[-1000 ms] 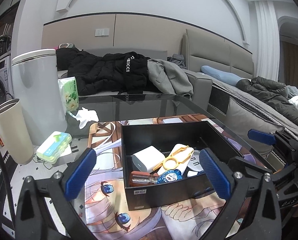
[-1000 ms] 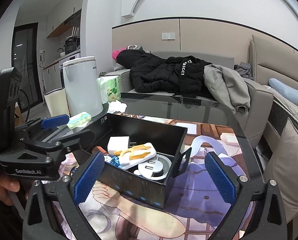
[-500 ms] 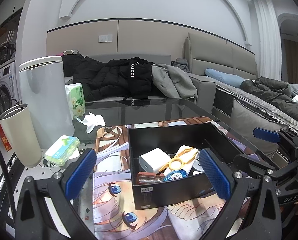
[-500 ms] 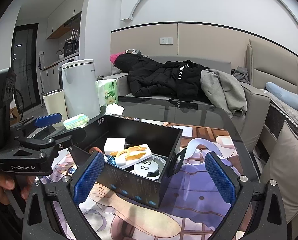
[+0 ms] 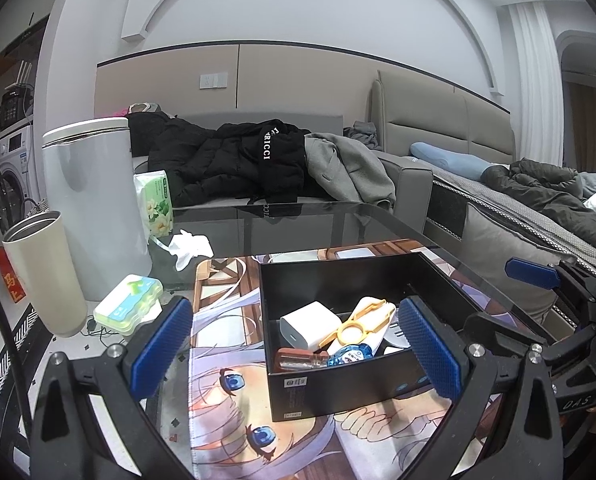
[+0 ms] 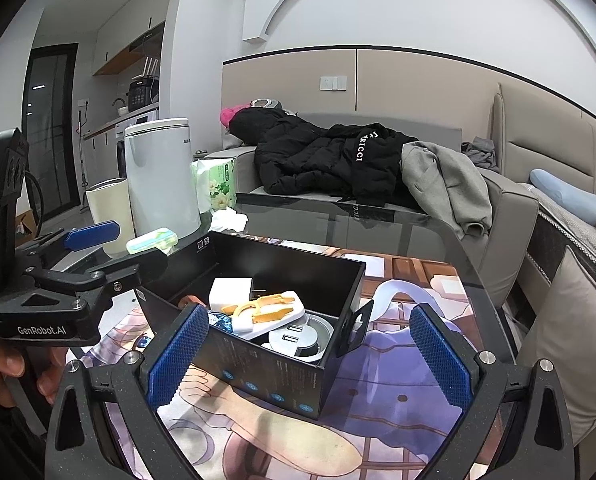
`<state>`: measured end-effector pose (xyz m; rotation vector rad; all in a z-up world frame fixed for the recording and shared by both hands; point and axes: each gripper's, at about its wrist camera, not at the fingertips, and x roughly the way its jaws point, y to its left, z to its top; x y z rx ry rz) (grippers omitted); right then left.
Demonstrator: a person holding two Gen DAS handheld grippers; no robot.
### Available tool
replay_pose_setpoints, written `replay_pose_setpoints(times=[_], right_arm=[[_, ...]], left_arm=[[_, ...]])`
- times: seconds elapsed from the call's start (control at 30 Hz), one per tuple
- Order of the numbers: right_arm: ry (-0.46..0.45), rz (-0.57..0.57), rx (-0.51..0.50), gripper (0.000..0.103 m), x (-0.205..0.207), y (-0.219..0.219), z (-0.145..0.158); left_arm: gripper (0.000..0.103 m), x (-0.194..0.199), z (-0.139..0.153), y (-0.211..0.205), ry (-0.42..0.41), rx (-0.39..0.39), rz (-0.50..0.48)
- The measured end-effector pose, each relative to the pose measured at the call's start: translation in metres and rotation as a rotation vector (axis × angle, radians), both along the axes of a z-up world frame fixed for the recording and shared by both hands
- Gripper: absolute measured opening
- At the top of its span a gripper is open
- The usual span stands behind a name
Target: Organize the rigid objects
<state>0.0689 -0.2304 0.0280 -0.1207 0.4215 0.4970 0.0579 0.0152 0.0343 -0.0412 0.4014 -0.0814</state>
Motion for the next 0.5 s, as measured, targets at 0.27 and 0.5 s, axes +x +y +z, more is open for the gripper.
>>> replay_pose_setpoints(times=[0.27,0.5], right_arm=[[-0.003,0.001,0.002,0.102,-0.0022,-0.0007,0.0017],[-0.003,0.002,0.003,0.102,-0.0021,-0.0006,0.0017]], left_arm=[[0.103,0.0,-0.0005,-0.0016,0.008,0.006,-0.003],[0.103,0.0,0.0002,-0.0023,0.008,-0.002,-0.005]])
